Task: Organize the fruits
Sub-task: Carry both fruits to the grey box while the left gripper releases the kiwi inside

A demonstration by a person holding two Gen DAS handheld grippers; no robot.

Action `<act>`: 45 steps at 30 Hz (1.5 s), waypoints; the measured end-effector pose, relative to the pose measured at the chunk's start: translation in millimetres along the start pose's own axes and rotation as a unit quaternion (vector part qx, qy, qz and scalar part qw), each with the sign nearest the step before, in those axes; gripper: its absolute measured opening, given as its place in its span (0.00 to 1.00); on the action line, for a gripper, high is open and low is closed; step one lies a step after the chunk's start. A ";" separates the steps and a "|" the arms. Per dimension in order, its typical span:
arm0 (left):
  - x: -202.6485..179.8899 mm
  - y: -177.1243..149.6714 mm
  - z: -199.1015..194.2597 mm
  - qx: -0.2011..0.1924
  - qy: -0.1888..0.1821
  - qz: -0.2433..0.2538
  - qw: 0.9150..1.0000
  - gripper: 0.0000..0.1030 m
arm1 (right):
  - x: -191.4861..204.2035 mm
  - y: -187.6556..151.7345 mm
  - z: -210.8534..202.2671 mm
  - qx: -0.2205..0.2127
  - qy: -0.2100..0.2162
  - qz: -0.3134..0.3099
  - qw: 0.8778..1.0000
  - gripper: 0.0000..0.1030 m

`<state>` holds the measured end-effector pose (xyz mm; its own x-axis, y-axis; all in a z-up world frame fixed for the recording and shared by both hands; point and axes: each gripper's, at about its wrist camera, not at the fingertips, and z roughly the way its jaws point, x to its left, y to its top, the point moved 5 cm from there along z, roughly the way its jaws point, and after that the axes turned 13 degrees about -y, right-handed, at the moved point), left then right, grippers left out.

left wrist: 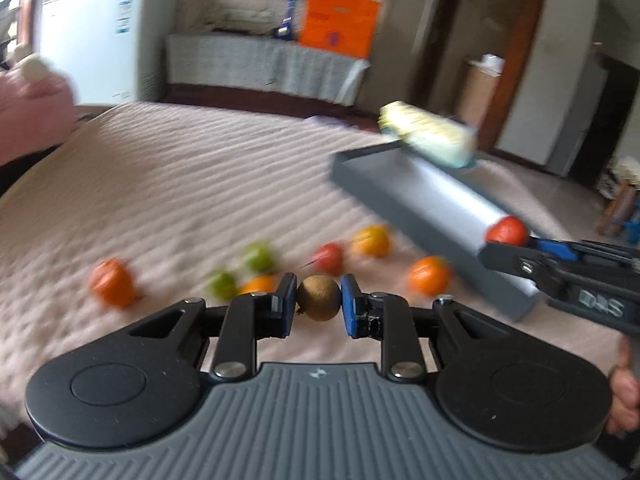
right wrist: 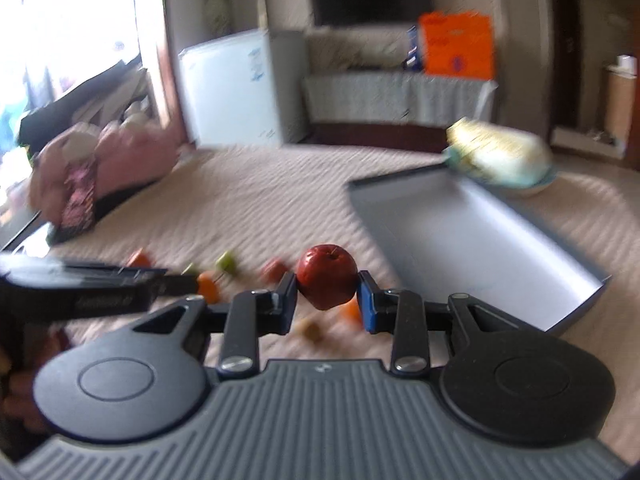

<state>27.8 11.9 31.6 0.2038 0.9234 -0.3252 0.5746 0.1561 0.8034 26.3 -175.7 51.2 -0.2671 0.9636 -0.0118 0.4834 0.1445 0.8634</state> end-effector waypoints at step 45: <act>-89.3 33.4 148.3 0.044 -0.132 0.090 0.986 0.47 | -98.8 -46.8 44.0 0.144 -0.242 -0.016 0.959 0.35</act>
<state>146.3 -117.4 13.5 0.5013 0.8085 -0.3082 0.5740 -0.0441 0.8177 66.8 -267.8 -10.2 0.1001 0.9392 -0.3285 0.7098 0.1639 0.6850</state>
